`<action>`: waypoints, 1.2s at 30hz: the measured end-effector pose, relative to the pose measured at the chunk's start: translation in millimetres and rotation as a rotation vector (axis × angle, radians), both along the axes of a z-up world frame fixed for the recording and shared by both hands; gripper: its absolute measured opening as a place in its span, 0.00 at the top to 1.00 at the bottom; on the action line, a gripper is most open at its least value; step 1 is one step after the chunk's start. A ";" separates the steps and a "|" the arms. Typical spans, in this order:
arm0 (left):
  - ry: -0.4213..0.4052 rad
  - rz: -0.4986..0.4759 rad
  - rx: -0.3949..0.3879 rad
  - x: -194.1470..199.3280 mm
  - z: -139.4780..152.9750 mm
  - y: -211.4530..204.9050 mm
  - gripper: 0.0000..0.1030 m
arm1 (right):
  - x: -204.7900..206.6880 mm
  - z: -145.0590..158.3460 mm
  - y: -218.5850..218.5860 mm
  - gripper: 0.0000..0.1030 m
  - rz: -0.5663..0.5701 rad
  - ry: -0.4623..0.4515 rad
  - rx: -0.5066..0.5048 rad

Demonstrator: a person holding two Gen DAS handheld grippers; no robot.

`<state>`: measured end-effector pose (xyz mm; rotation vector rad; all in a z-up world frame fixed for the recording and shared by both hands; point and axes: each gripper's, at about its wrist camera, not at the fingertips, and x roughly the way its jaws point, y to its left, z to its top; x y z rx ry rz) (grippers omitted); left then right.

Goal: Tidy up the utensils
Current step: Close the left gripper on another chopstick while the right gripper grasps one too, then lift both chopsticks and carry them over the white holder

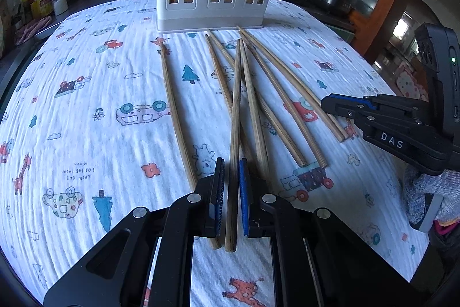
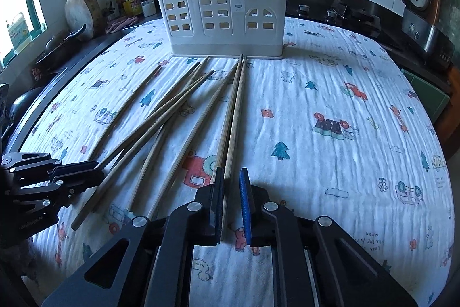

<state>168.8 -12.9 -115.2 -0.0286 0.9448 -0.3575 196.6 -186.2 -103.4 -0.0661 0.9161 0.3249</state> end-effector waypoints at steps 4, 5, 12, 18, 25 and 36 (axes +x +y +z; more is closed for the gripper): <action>-0.006 0.004 0.007 -0.5 0.1 -1.2 0.91 | 2.8 0.1 3.3 0.90 0.007 0.000 -0.006; -0.006 0.002 0.006 -1.0 0.2 -1.8 0.91 | 2.9 -0.2 4.7 0.90 0.010 -0.001 -0.011; -0.008 -0.010 0.014 -1.5 0.1 -3.8 0.91 | 2.1 -5.3 9.5 0.91 0.029 -0.004 -0.048; -0.015 -0.013 0.018 -2.1 3.0 -5.5 0.95 | 2.3 -5.1 8.0 0.92 0.009 -0.007 -0.043; -0.066 -0.002 -0.005 -7.1 24.8 -0.2 0.95 | -11.5 24.6 -3.8 0.93 -0.008 -0.089 -0.033; -0.195 -0.005 -0.045 -4.4 84.8 5.6 0.95 | -13.5 116.6 -9.7 0.93 0.029 -0.278 -0.019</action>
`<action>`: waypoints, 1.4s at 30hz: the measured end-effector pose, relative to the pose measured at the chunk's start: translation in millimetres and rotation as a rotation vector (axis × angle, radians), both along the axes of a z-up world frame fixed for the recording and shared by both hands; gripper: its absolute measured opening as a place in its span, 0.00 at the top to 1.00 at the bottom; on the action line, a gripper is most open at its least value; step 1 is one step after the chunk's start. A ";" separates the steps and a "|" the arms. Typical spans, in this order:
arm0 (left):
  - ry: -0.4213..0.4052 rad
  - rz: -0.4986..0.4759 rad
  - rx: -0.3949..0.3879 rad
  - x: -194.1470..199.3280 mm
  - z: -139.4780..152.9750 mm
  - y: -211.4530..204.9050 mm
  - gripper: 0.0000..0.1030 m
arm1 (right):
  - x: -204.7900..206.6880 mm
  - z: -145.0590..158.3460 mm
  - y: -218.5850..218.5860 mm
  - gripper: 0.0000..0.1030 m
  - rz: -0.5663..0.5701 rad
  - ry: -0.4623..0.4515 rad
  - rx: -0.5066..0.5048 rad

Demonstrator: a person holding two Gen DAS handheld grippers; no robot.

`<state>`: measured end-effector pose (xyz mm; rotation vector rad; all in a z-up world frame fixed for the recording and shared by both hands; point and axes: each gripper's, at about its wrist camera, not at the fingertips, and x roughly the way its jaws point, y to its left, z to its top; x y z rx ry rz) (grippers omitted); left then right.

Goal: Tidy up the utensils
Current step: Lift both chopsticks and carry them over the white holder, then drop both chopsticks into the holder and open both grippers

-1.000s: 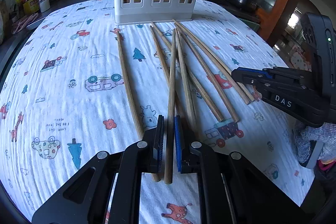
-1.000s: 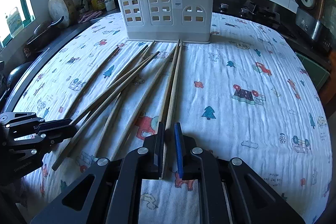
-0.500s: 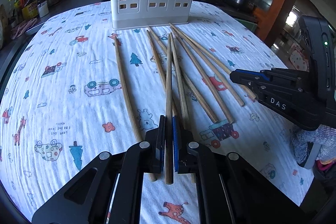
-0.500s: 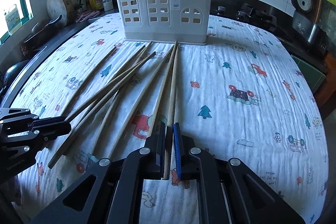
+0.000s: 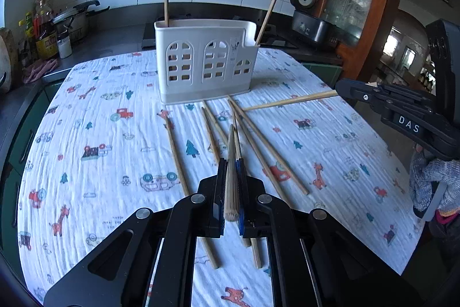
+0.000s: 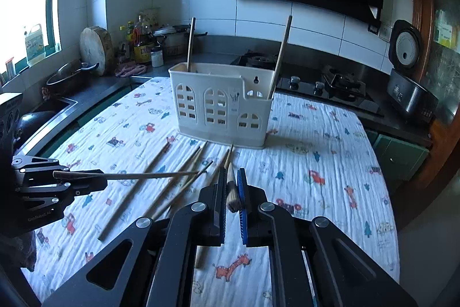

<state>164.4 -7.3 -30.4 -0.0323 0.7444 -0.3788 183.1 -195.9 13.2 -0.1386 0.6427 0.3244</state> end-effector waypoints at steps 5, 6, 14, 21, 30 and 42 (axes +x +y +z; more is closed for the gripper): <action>-0.026 -0.011 0.002 12.0 16.4 -3.0 0.95 | 17.9 28.4 2.7 0.93 0.028 -0.005 -0.013; -0.024 -0.013 -0.002 15.2 18.6 -3.0 0.95 | 20.5 31.9 3.0 0.93 0.032 -0.003 -0.017; -0.031 -0.020 -0.026 38.6 45.5 2.0 0.95 | 51.0 77.6 3.3 0.93 0.074 0.023 -0.008; -0.061 -0.023 -0.038 60.1 84.9 8.2 0.95 | 78.2 119.5 -1.3 0.93 0.062 0.011 0.003; -0.212 -0.011 -0.023 86.4 168.3 6.6 0.95 | 118.9 170.1 -4.7 0.93 0.021 -0.038 0.017; -0.204 0.112 0.029 156.8 170.6 14.5 0.95 | 168.0 151.9 4.6 0.93 0.000 0.003 0.031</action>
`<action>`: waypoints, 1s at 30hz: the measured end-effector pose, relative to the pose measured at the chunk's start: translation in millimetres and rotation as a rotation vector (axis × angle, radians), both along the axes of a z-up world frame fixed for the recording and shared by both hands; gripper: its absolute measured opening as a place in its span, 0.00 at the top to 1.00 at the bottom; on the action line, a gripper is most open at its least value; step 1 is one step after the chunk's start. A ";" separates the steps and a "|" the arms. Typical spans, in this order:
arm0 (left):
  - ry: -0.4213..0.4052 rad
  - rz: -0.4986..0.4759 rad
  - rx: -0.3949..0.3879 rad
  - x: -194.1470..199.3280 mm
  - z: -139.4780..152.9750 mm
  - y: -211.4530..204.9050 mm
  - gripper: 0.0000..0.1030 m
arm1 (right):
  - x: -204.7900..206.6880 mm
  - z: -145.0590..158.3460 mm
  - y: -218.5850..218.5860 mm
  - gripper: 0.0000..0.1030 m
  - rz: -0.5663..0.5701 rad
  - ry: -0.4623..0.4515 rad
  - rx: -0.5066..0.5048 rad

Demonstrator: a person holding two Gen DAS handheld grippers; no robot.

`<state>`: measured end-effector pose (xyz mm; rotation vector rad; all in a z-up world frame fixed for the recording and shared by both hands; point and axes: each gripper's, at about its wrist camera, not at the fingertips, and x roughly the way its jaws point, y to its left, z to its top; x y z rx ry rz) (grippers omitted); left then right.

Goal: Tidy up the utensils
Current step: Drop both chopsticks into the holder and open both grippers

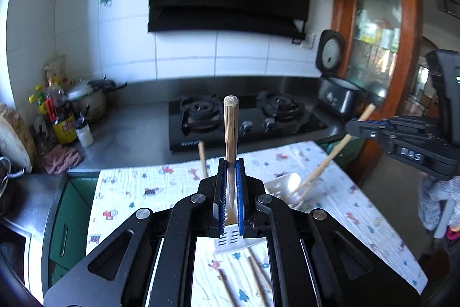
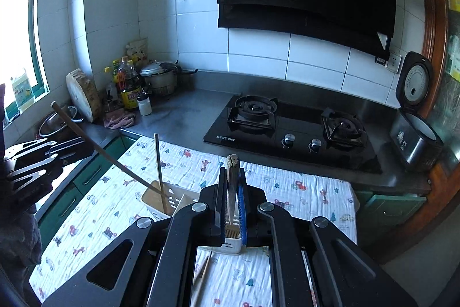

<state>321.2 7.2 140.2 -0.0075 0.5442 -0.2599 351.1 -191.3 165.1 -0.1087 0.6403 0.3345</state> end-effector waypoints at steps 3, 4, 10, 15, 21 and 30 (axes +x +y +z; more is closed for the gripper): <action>0.045 0.015 -0.013 12.9 -16.7 5.9 0.95 | 7.4 -14.6 5.6 0.93 0.005 0.025 -0.002; 0.059 0.019 -0.011 15.9 -22.4 6.6 0.95 | 9.4 -18.6 6.7 0.93 0.007 0.034 0.000; 0.120 0.035 -0.015 30.4 -49.5 14.1 0.95 | 18.3 -44.3 13.8 0.93 0.014 0.072 -0.020; 0.148 0.043 -0.016 35.1 -63.0 14.3 0.95 | 23.6 -60.1 15.8 0.93 0.009 0.098 -0.022; 0.163 0.046 -0.010 39.2 -69.7 14.1 0.95 | 29.1 -70.2 14.7 0.93 0.001 0.116 -0.023; 0.166 0.041 -0.005 38.5 -70.7 11.2 0.94 | 28.9 -73.1 12.4 0.93 -0.009 0.120 -0.016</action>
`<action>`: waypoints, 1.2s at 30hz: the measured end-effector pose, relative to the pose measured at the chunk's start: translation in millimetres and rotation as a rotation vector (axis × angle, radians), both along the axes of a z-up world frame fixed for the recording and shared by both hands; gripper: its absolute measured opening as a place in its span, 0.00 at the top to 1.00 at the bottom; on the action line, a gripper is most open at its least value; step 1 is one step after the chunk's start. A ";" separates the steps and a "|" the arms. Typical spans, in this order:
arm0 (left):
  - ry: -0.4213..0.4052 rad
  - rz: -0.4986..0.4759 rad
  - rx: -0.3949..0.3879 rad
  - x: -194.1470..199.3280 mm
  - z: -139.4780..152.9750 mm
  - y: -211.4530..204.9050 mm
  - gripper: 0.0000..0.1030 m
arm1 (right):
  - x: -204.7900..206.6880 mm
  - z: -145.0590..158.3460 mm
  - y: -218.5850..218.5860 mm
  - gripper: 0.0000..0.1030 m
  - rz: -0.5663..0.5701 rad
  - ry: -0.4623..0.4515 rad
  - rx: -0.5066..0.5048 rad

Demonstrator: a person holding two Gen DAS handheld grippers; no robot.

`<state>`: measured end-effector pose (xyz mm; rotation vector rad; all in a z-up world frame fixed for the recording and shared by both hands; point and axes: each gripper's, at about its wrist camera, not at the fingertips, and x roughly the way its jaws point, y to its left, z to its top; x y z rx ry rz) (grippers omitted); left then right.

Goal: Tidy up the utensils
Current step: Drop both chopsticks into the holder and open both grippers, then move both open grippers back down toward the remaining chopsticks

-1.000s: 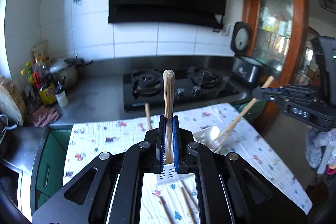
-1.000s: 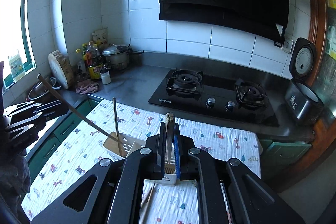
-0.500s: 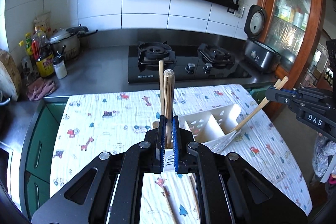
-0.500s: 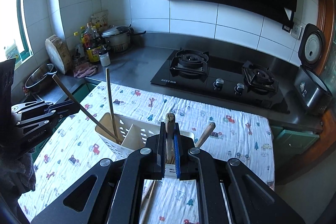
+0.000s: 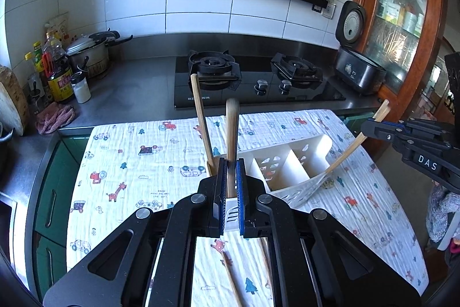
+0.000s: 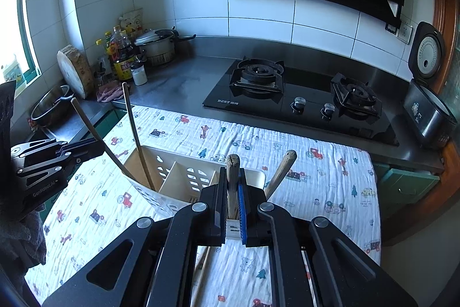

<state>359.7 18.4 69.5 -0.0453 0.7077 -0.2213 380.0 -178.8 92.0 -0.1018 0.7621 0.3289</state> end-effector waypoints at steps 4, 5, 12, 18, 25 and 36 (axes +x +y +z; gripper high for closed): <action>-0.018 0.000 -0.005 -4.4 6.0 -0.6 0.94 | -4.6 8.2 -2.6 0.92 0.001 -0.019 0.009; -0.023 0.000 -0.005 -6.3 7.6 -0.6 0.94 | -6.9 10.8 -3.1 0.92 -0.001 -0.025 0.011; -0.085 -0.004 -0.026 -42.7 30.5 4.6 0.93 | -42.6 37.6 -12.7 0.82 -0.005 -0.103 0.020; -0.116 -0.033 -0.040 -99.3 27.9 6.3 0.87 | -93.1 43.2 -22.4 0.75 0.015 -0.150 0.045; -0.059 -0.107 -0.086 -160.1 -15.2 -4.2 0.80 | -155.0 -0.4 -19.4 0.70 0.049 -0.131 0.008; 0.079 -0.188 -0.128 -211.9 -112.7 -36.8 0.80 | -214.9 -96.1 -24.1 0.67 0.018 -0.026 0.030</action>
